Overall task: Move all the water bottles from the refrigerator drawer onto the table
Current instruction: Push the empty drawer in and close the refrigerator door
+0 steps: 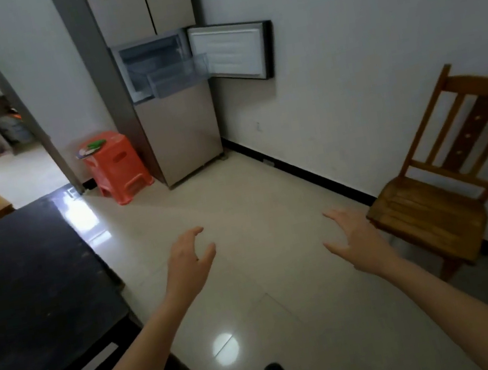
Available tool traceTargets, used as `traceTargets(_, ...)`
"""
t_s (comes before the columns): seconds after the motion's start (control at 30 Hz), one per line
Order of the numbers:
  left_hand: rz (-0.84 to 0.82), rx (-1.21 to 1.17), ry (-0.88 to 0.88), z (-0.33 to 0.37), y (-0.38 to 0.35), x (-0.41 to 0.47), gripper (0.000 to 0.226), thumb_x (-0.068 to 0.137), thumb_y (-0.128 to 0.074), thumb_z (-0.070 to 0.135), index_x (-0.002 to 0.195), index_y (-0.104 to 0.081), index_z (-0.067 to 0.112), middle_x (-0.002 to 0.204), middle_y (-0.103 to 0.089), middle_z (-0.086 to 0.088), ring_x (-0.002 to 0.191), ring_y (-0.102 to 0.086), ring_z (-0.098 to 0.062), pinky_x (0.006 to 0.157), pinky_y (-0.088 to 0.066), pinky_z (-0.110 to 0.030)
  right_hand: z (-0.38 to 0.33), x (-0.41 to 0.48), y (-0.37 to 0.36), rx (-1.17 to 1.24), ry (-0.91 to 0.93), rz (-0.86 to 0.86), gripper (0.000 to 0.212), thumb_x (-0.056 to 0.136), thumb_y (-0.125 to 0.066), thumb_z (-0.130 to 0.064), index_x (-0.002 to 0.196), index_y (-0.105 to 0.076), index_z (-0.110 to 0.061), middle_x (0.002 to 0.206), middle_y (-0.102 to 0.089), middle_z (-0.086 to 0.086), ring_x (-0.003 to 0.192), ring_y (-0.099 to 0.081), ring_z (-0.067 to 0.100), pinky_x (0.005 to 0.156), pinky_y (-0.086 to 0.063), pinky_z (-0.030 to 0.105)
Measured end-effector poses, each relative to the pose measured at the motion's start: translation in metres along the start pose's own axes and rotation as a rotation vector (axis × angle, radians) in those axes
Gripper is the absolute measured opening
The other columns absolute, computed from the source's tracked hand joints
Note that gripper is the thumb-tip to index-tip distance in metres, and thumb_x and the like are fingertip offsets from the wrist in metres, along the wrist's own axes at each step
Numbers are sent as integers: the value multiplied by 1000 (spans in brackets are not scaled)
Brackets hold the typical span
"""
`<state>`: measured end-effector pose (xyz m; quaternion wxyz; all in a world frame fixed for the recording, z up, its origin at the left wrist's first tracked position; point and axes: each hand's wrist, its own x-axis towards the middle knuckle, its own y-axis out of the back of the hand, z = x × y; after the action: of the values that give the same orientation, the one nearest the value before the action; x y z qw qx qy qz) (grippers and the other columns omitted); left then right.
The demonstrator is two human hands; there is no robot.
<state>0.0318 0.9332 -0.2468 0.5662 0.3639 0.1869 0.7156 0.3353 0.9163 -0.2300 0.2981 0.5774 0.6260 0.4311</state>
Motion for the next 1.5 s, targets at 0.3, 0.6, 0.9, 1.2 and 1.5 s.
traceTargets(0.3, 1, -150, 56, 18, -83, 123, 37, 84, -63, 12, 119, -54, 1, 120, -56, -16, 111, -51, -30, 95, -41, -43, 73, 96, 33, -119, -100, -23, 59, 88, -58, -30, 139, -34, -15, 143, -37, 6, 132, -34, 17, 109, -24, 25)
traceTargets(0.6, -21, -228, 156, 23, -137, 222, 35, 86, -60, 14, 120, -53, 6, 122, -55, -10, 111, -51, -23, 87, -40, -34, 115, 202, 31, -36, -156, -52, 60, 88, -58, -30, 140, -33, -15, 145, -34, 5, 136, -28, 18, 111, -20, 27)
traceTargets(0.9, 86, -235, 239, 25, -180, 298, 32, 87, -59, 12, 118, -54, 6, 122, -56, -11, 109, -52, -23, 80, -34, -27, 171, 314, 37, 43, -91, -29, 59, 88, -59, -30, 139, -34, -15, 145, -34, 7, 135, -28, 20, 113, -21, 30)
traceTargets(1.2, 244, -153, 283, 54, -238, 417, 35, 88, -57, 12, 121, -53, 3, 124, -55, -14, 111, -51, -26, 79, -34, -28, 227, 488, 61, 27, 114, -25, 62, 89, -52, -42, 140, -34, -13, 147, -33, 8, 135, -28, 23, 112, -24, 35)
traceTargets(1.5, 284, -82, 303, 76, -290, 487, 34, 86, -60, 11, 118, -55, 5, 120, -56, -12, 110, -51, -24, 80, -37, -30, 259, 598, 54, -9, 250, -147, 62, 88, -52, -44, 140, -33, -16, 147, -31, 10, 136, -27, 24, 110, -24, 35)
